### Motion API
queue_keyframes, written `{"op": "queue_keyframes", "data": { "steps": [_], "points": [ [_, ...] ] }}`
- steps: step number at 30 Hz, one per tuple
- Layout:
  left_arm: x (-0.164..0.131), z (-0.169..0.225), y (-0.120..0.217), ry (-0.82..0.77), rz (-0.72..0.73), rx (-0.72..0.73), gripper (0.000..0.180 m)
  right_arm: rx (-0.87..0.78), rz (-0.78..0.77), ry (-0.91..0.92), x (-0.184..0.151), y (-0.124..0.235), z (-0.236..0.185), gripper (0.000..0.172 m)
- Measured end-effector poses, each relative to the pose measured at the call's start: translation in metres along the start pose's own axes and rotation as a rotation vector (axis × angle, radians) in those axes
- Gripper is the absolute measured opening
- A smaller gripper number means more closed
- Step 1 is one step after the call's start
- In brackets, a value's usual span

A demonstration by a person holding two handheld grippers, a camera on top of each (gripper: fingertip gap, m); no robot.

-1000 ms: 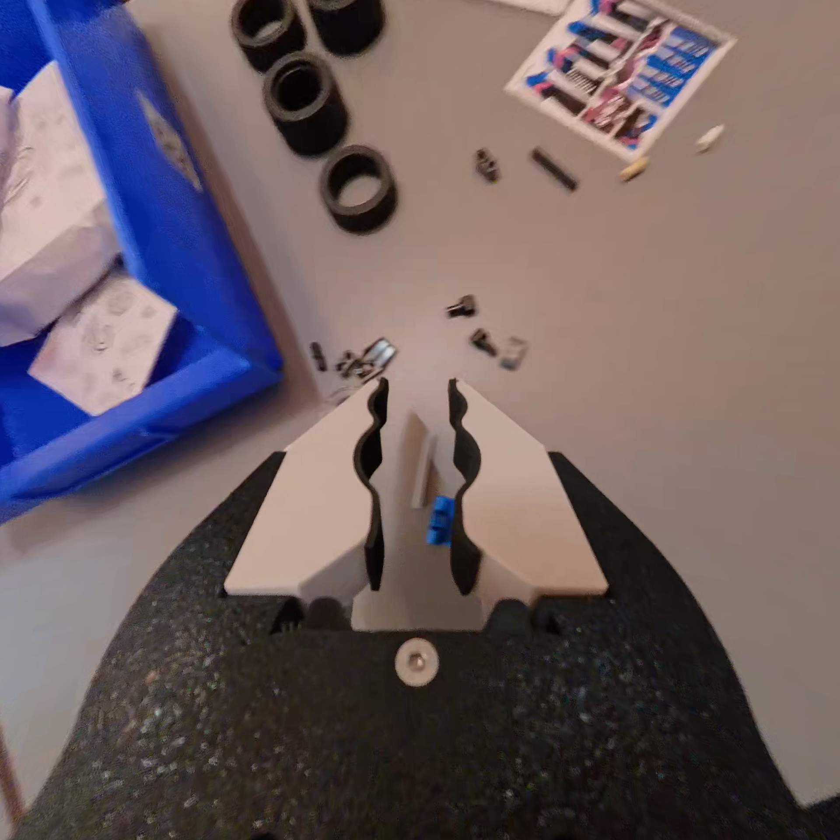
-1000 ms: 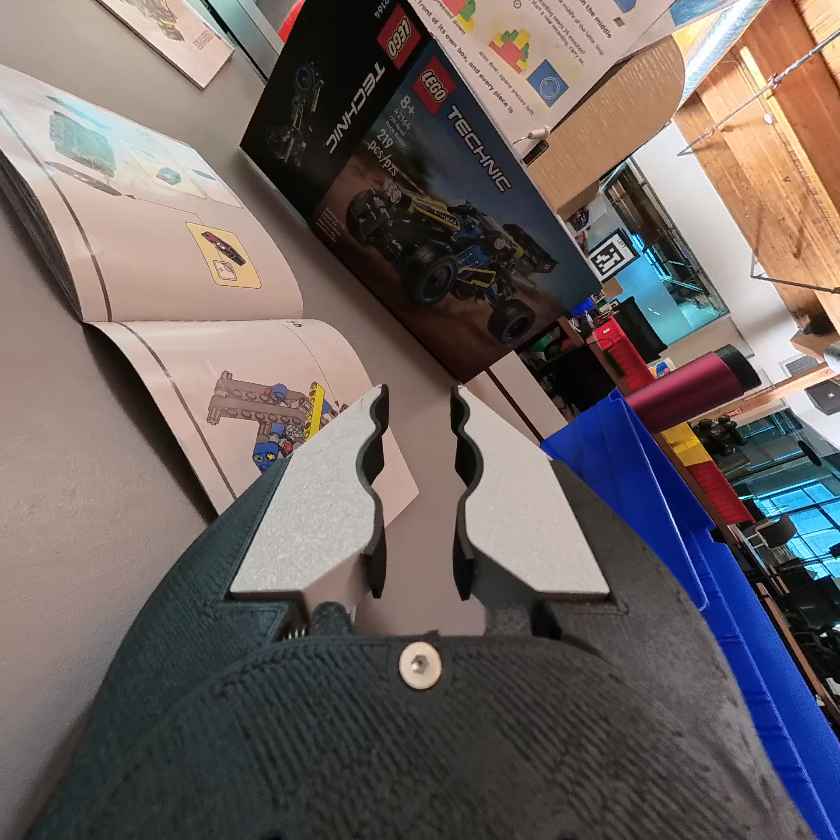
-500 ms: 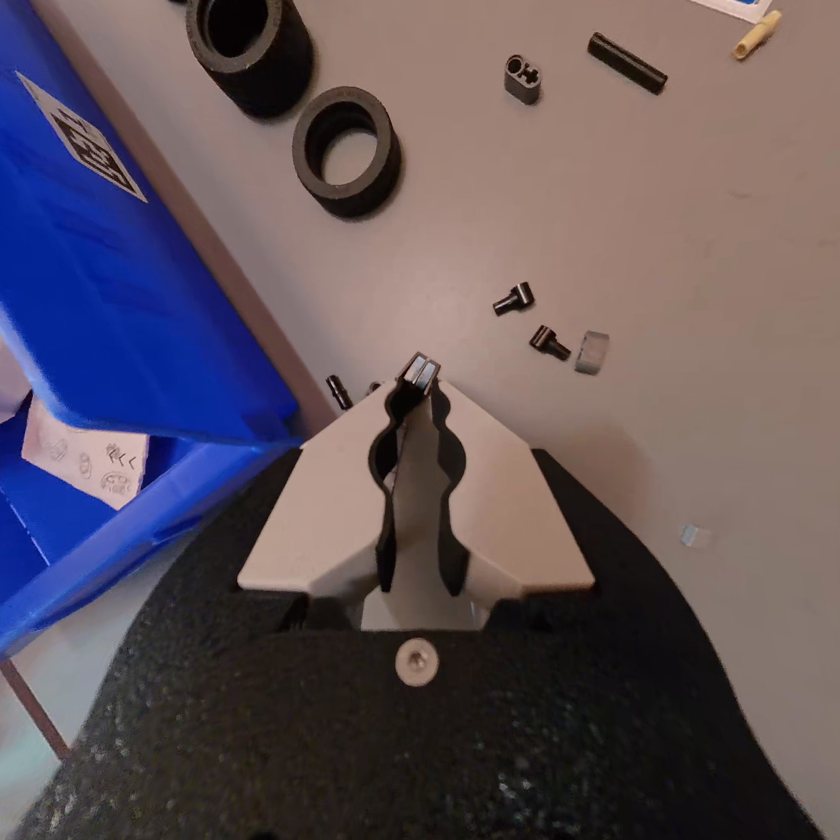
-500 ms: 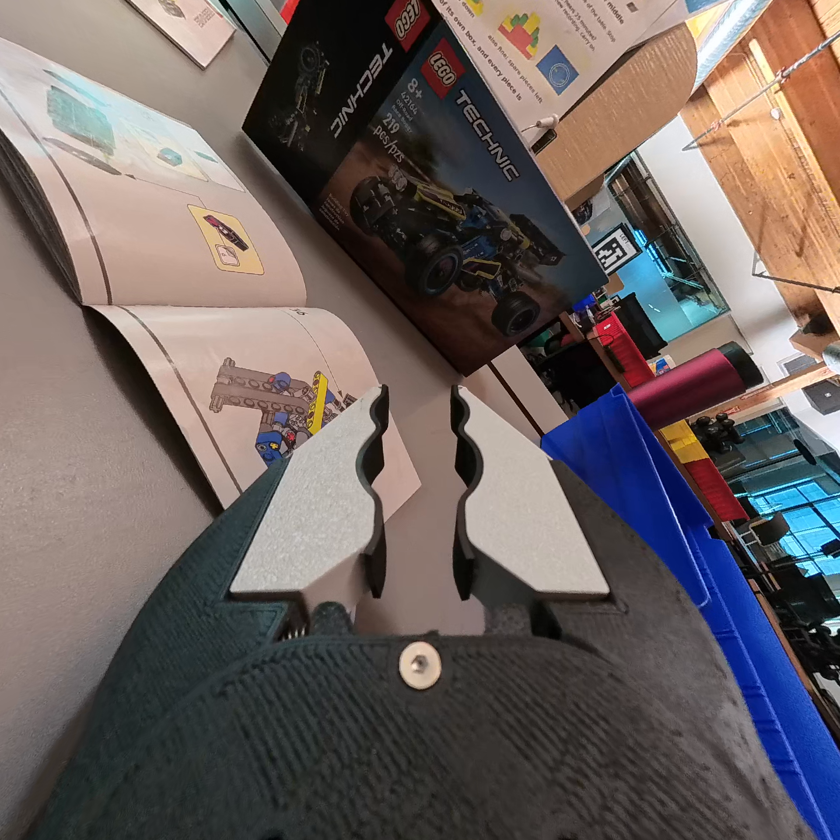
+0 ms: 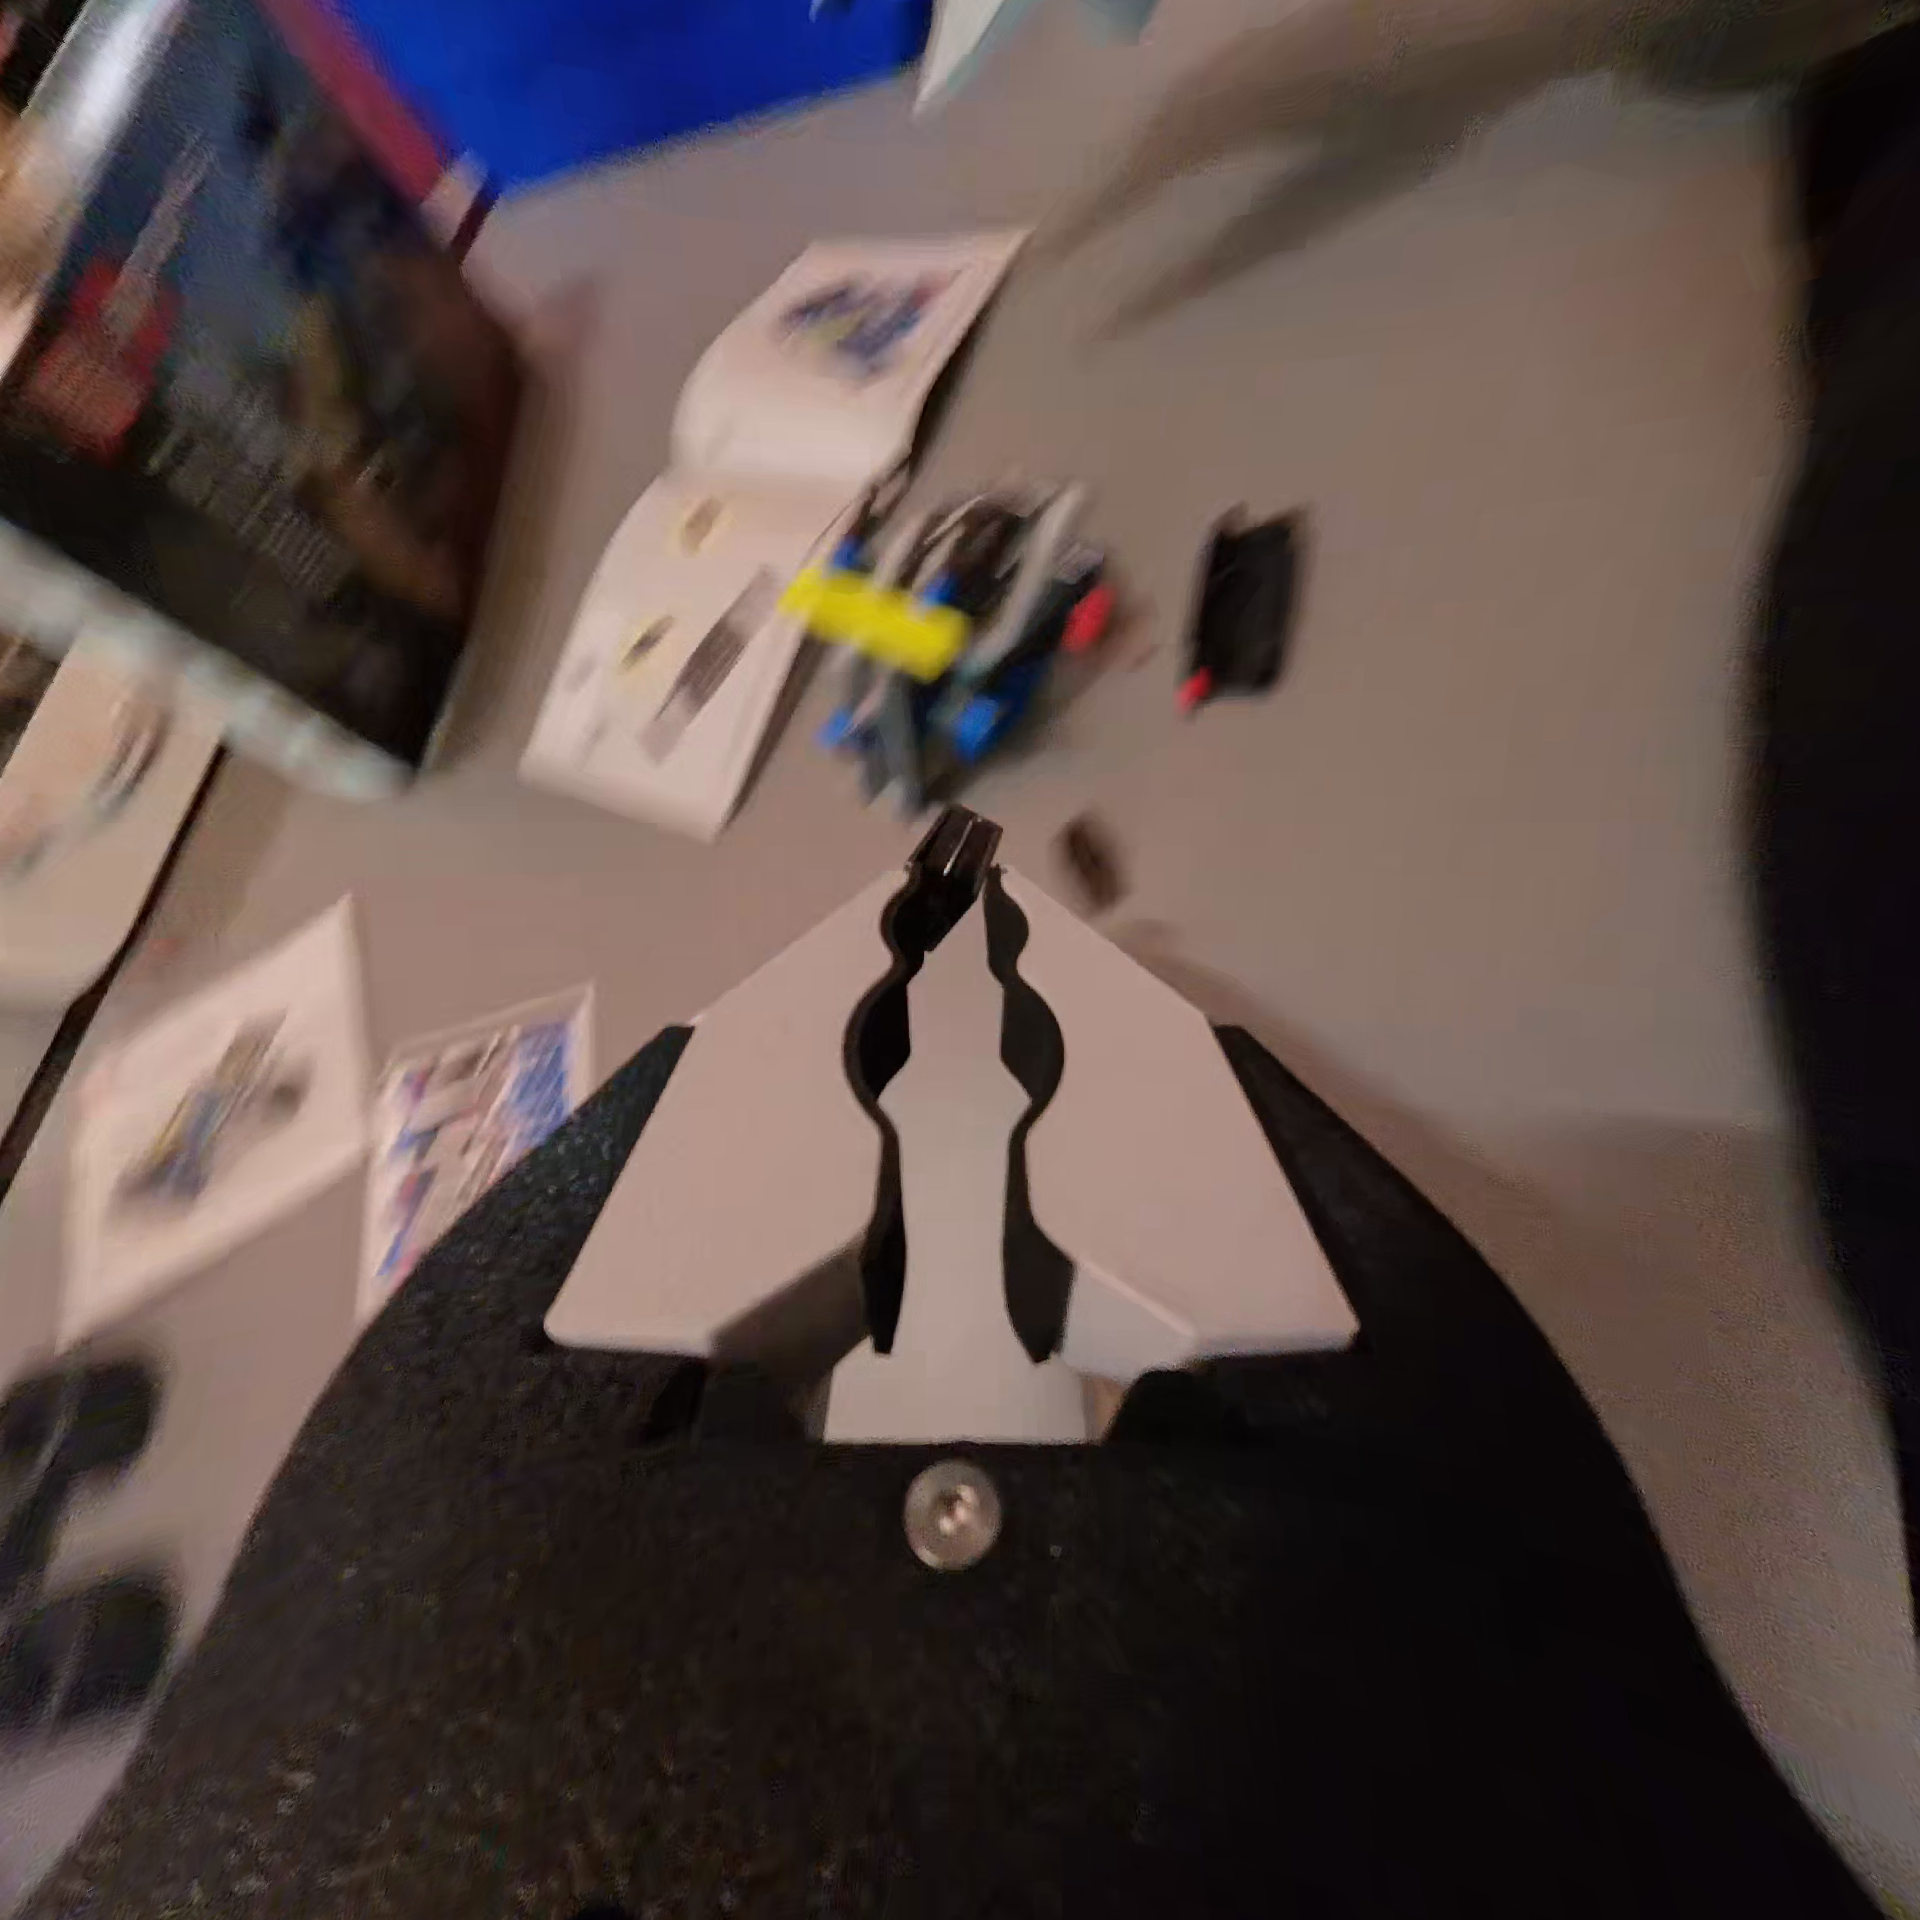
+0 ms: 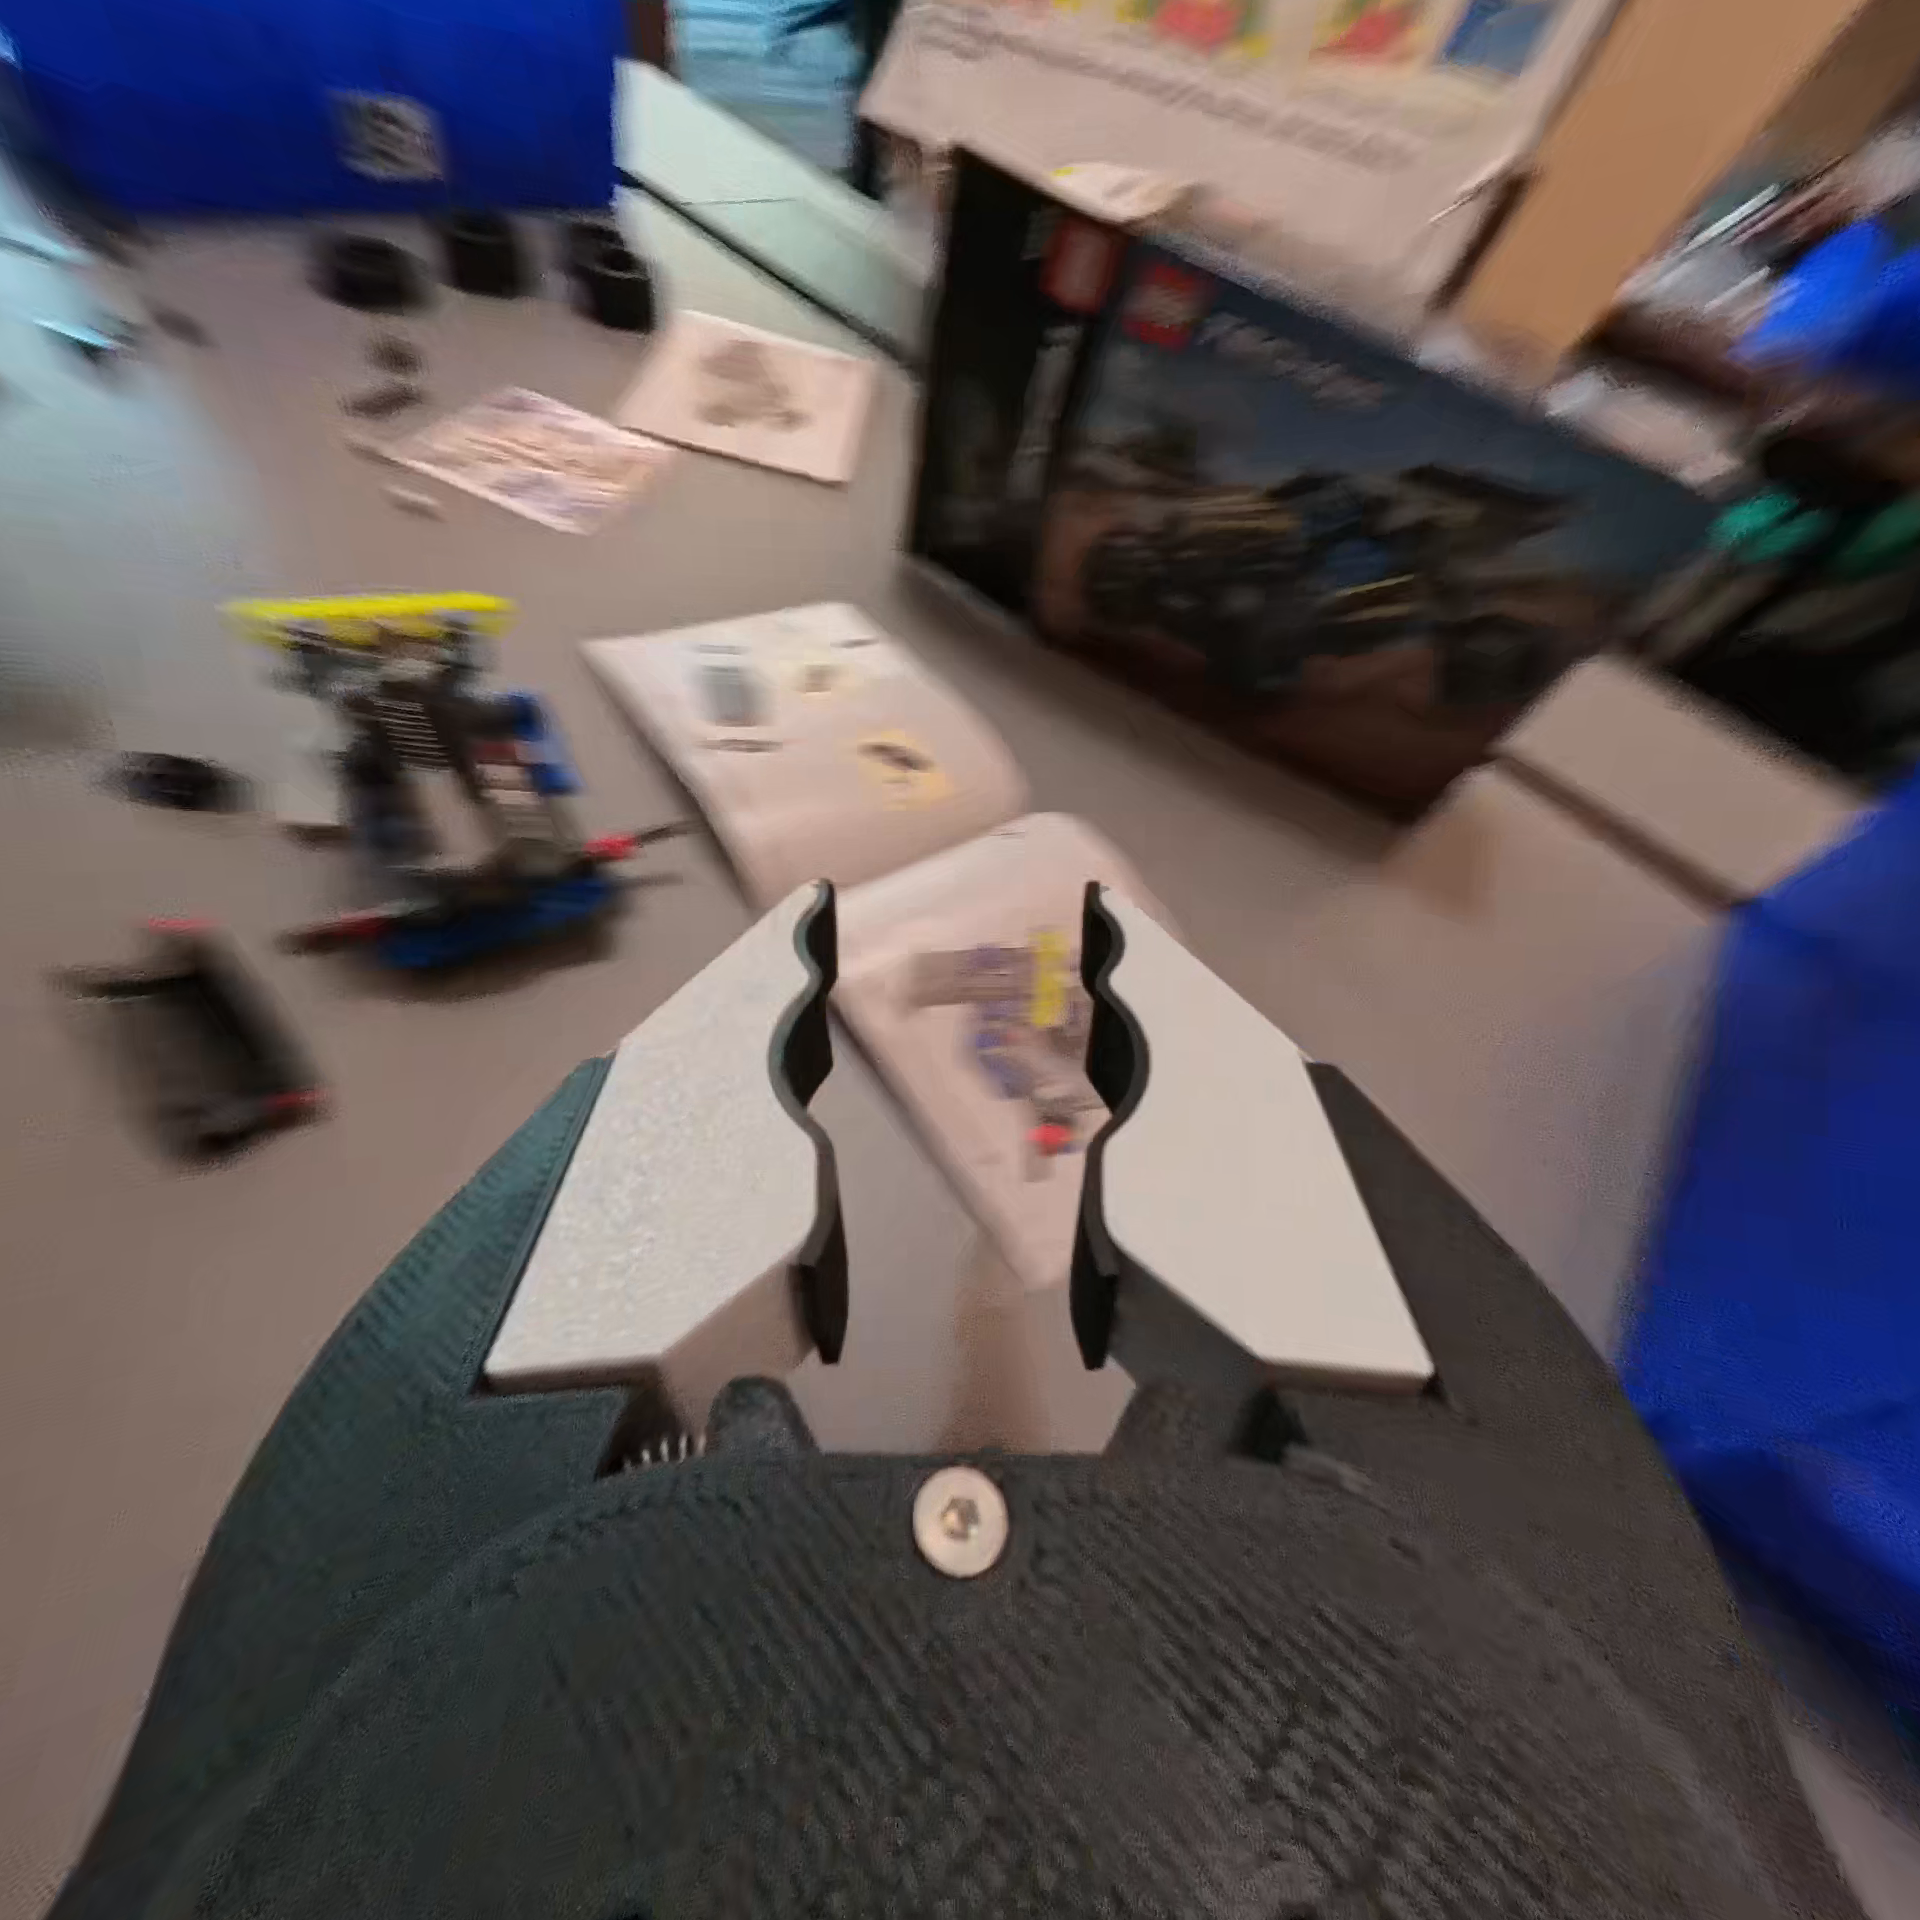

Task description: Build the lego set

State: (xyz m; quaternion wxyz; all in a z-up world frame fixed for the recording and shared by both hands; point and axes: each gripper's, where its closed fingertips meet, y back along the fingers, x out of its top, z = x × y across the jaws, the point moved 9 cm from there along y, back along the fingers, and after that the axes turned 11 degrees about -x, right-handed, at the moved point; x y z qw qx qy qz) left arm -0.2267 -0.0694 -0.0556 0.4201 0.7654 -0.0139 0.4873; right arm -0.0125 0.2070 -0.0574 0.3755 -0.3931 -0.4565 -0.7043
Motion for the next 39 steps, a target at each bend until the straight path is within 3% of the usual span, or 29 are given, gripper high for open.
{"op": "queue_keyframes", "data": {
  "steps": [3, 7, 11, 13, 17, 21, 28, 32, 36, 39],
  "points": [
    [0.035, 0.03, -0.056, -0.164, 0.138, -0.131, 0.007, 0.316, -0.133, -0.19, 0.001, 0.026, -0.04, 0.047],
    [0.068, 0.046, -0.109, -0.434, 0.202, -0.132, 0.007, 0.501, -0.126, -0.516, -0.012, 0.051, -0.071, 0.038],
    [0.085, 0.053, -0.141, -0.621, 0.213, -0.106, 0.007, 0.524, -0.109, -0.689, -0.033, 0.06, -0.075, 0.028],
    [0.09, 0.055, -0.148, -0.649, 0.224, -0.106, 0.007, 0.502, -0.101, -0.693, -0.038, 0.062, -0.076, 0.026],
    [0.089, 0.055, -0.154, -0.69, 0.187, -0.068, 0.007, 0.486, -0.071, -0.635, -0.039, 0.064, -0.075, 0.0],
    [0.084, 0.059, -0.156, -0.635, 0.144, -0.066, 0.008, 0.482, -0.078, -0.523, -0.042, 0.06, -0.078, 0.0],
    [0.076, 0.053, -0.135, -0.418, 0.166, -0.043, 0.015, 0.321, -0.163, -0.1, -0.047, 0.055, -0.091, 0.0],
    [0.07, 0.046, -0.111, -0.309, 0.195, -0.015, 0.013, 0.278, -0.236, -0.081, -0.055, 0.05, -0.088, 0.0],
    [0.048, 0.033, -0.087, -0.215, 0.132, 0.052, 0.009, 0.219, -0.201, -0.094, -0.051, 0.05, -0.077, 0.0],
    [0.025, 0.024, -0.071, -0.097, 0.059, 0.082, 0.008, 0.178, -0.223, -0.084, -0.051, 0.044, -0.074, 0.013]
  ]
}}
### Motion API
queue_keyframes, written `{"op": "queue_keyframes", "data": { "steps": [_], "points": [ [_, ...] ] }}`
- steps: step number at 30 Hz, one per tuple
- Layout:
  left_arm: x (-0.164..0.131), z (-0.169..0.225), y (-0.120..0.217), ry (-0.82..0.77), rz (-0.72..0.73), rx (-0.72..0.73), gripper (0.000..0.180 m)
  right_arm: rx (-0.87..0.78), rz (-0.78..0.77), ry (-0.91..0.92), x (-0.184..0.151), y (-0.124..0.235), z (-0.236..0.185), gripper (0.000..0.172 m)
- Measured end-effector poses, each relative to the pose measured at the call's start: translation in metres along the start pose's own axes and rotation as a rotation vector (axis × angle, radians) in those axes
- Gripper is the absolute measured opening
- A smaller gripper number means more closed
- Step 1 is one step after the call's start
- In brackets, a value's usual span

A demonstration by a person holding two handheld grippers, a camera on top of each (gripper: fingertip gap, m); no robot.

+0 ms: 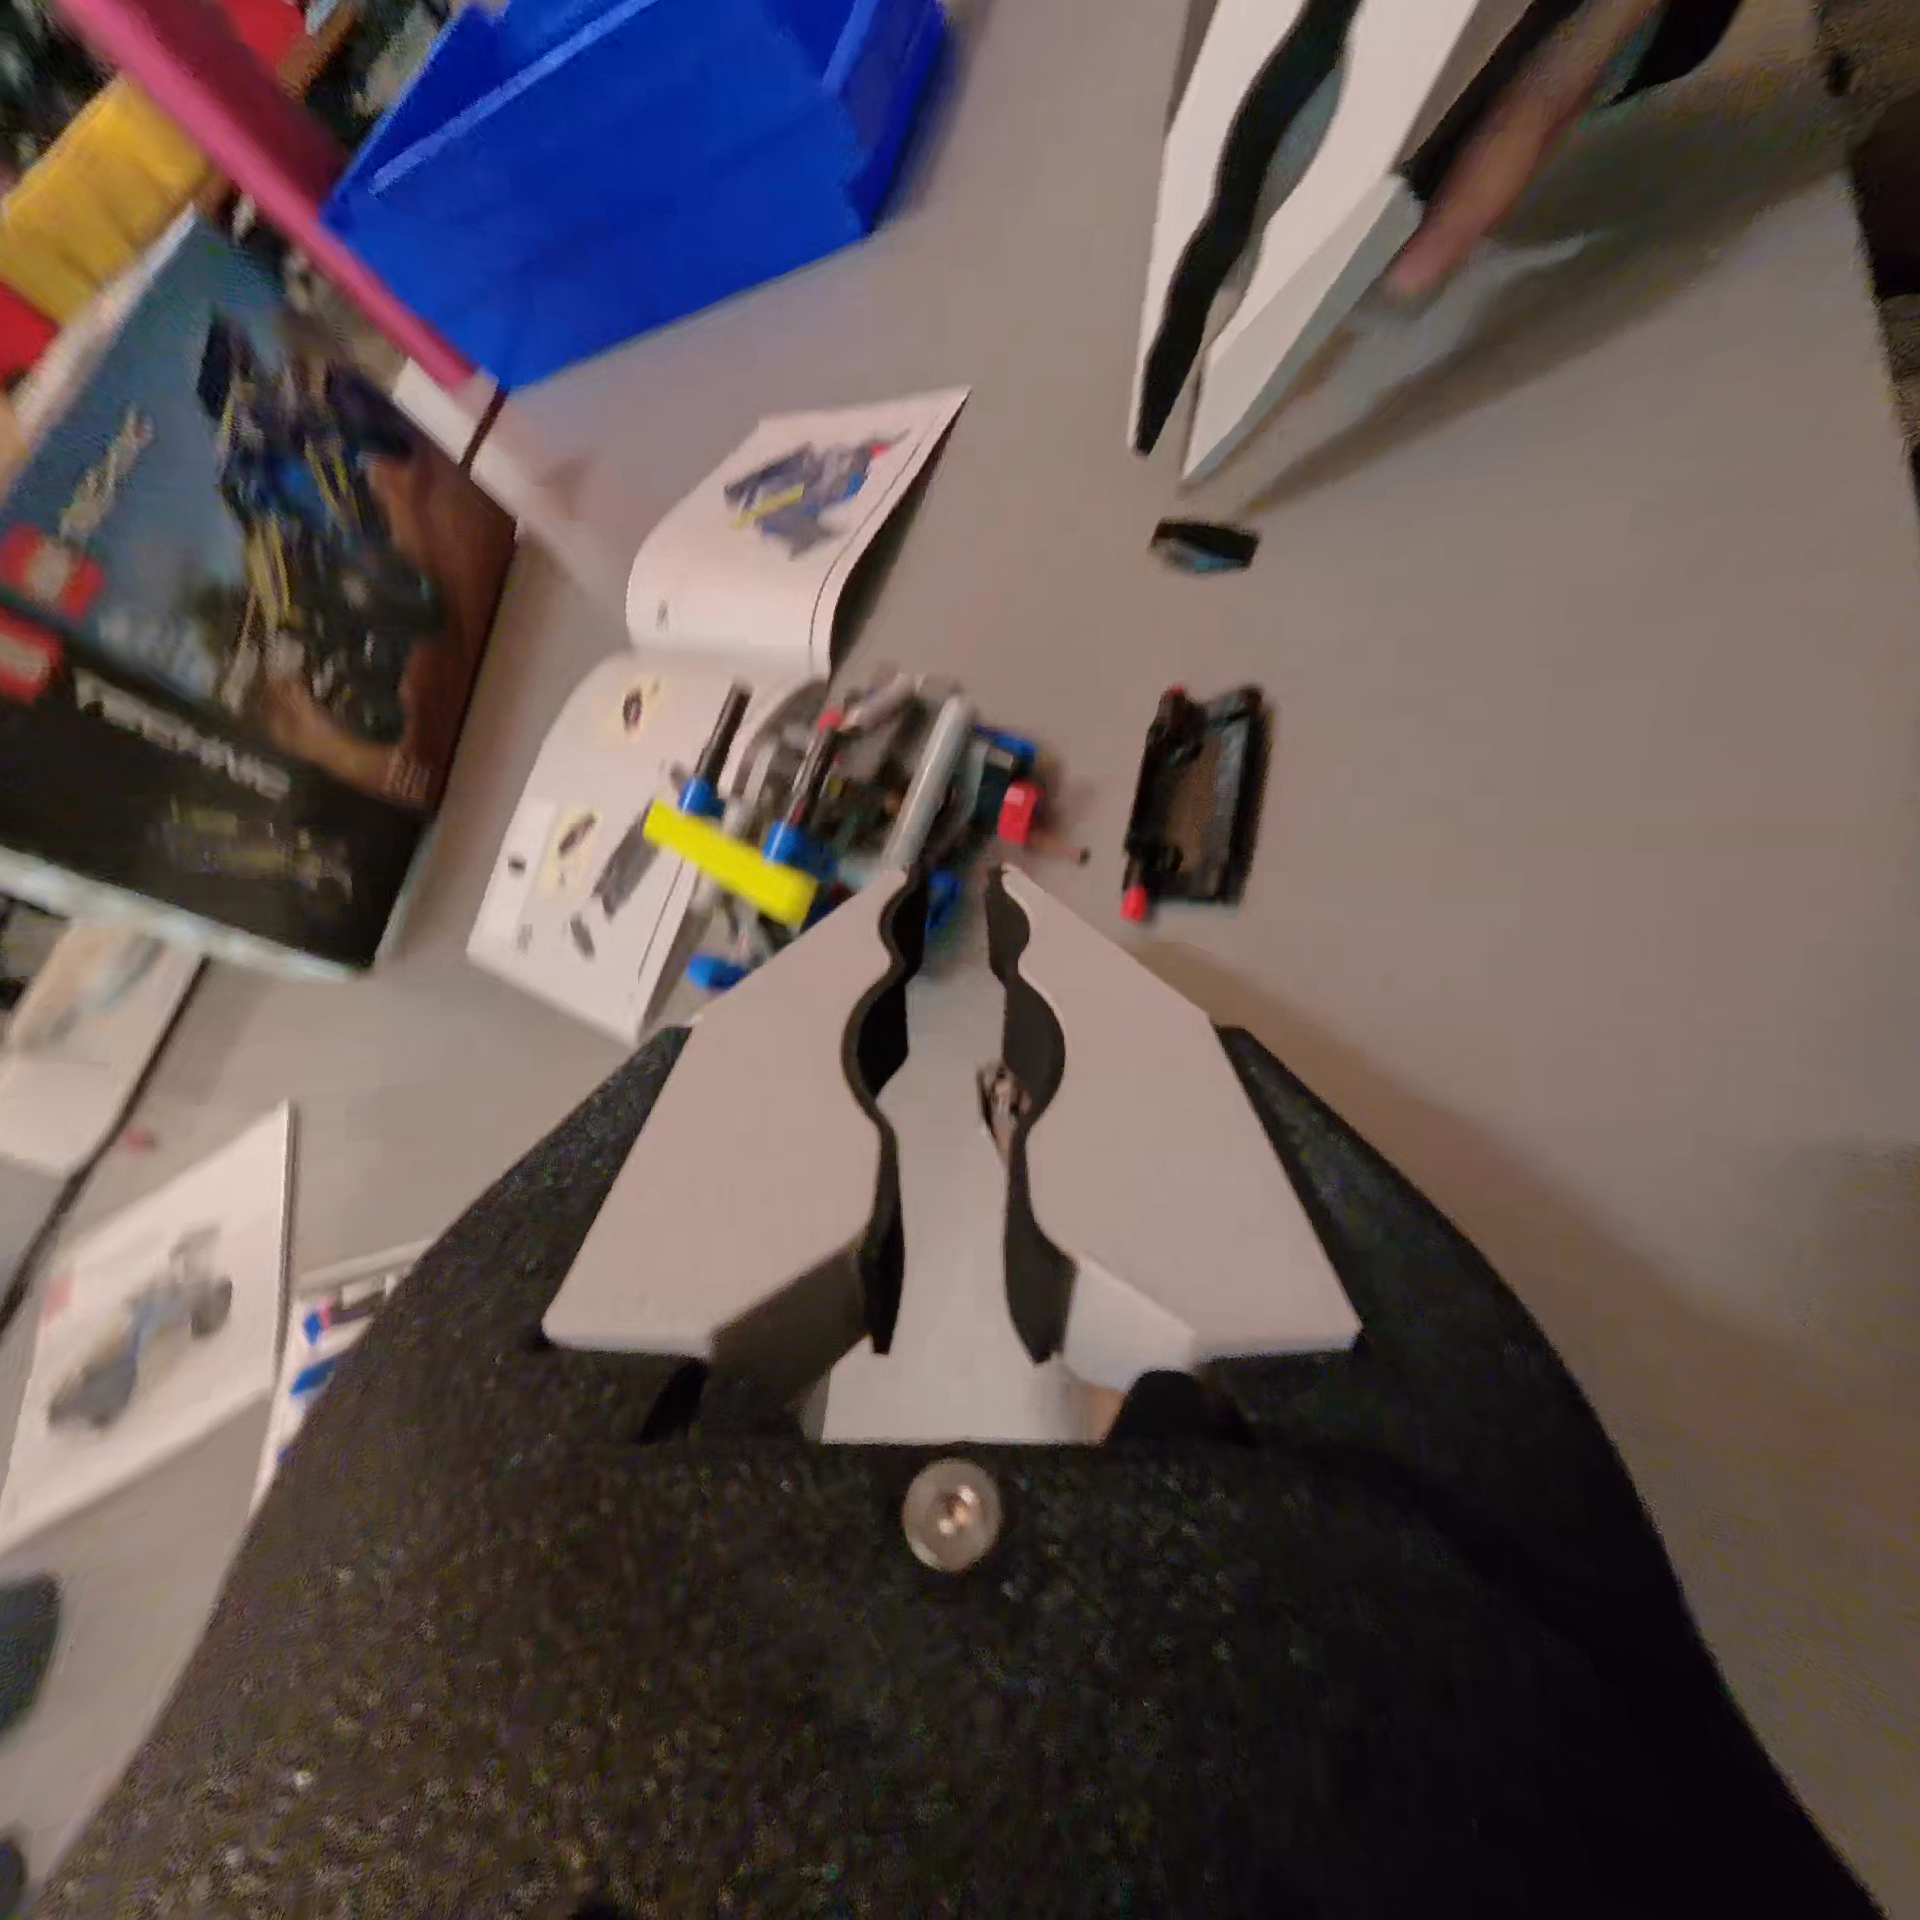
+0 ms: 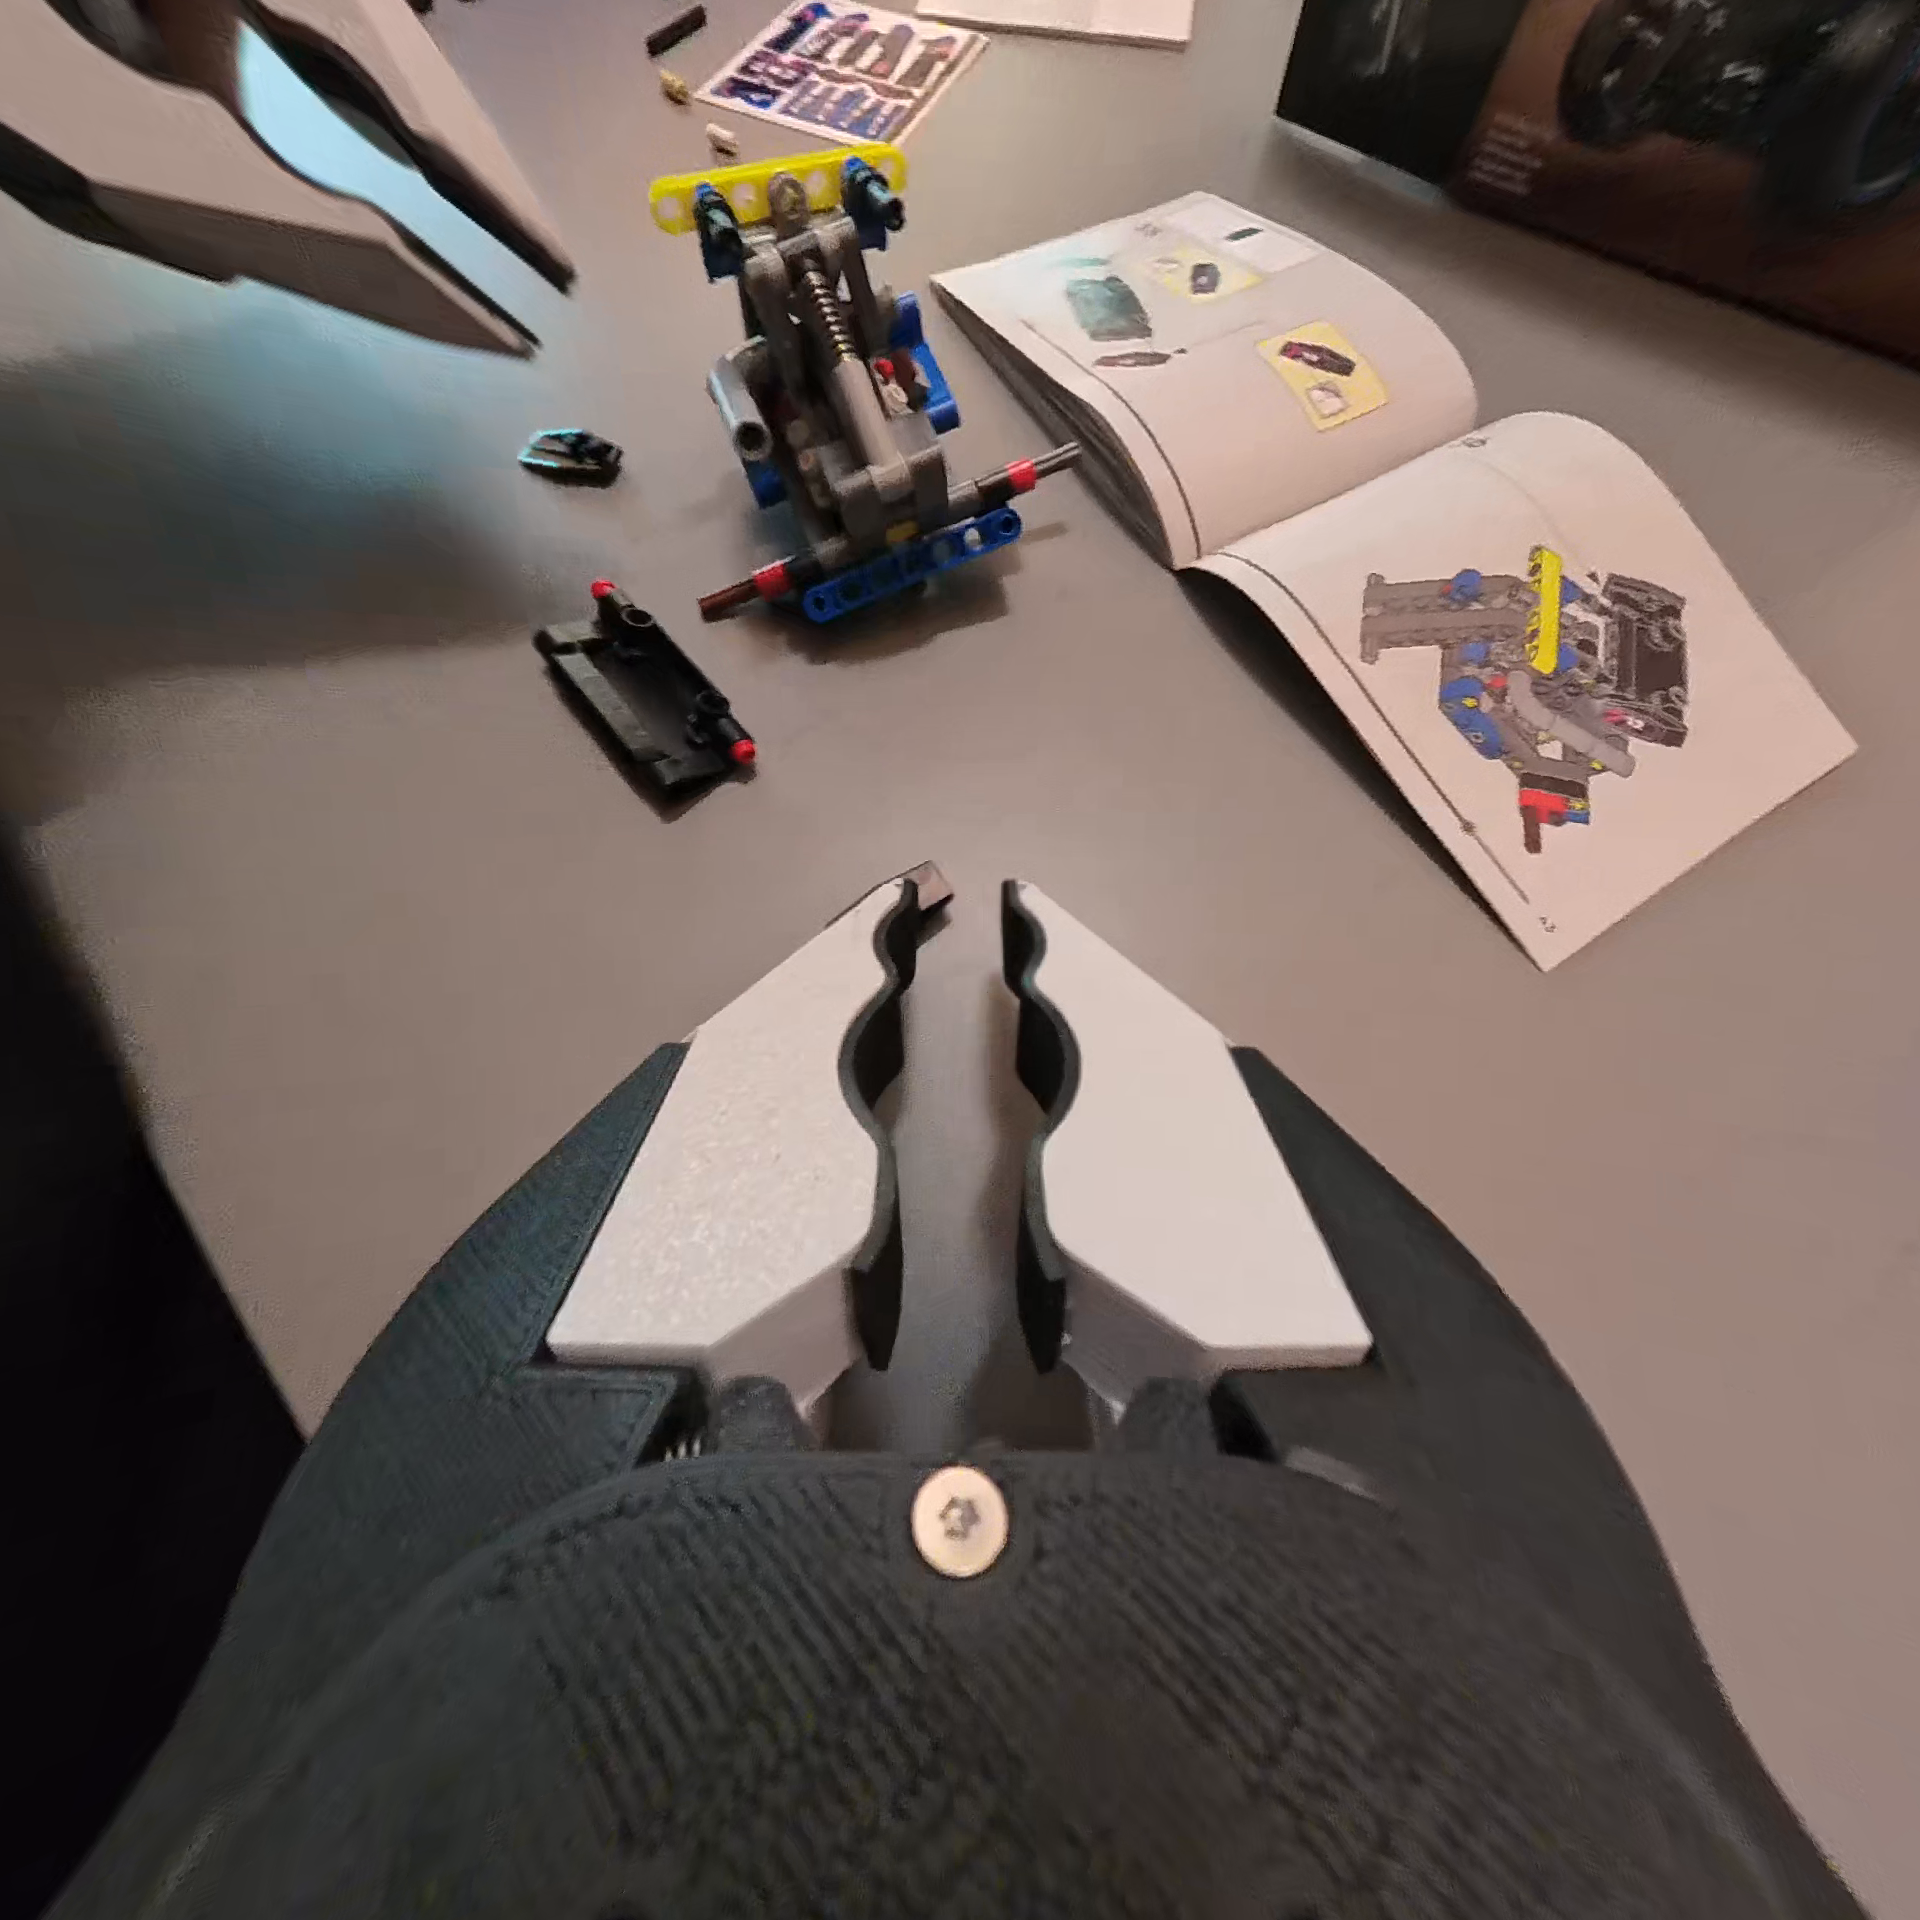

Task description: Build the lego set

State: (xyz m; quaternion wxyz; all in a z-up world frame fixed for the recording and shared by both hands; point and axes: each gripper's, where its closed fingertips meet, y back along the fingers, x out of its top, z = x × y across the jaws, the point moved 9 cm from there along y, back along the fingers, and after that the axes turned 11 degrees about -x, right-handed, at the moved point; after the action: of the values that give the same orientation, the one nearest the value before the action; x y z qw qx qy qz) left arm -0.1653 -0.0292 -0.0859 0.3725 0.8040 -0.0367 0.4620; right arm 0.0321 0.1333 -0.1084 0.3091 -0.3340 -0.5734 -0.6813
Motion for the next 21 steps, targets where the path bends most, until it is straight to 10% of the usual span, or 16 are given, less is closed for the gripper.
{"op": "queue_keyframes", "data": {
  "steps": [8, 21],
  "points": [
    [-0.038, 0.004, 0.01, 0.345, -0.129, -0.127, 0.027, -0.018, -0.106, -0.013, 0.002, -0.019, -0.008, 0.029],
    [-0.044, 0.005, -0.001, 0.396, -0.135, -0.19, 0.019, -0.044, -0.117, 0.103, 0.01, -0.012, -0.013, 0.024]
  ]
}}
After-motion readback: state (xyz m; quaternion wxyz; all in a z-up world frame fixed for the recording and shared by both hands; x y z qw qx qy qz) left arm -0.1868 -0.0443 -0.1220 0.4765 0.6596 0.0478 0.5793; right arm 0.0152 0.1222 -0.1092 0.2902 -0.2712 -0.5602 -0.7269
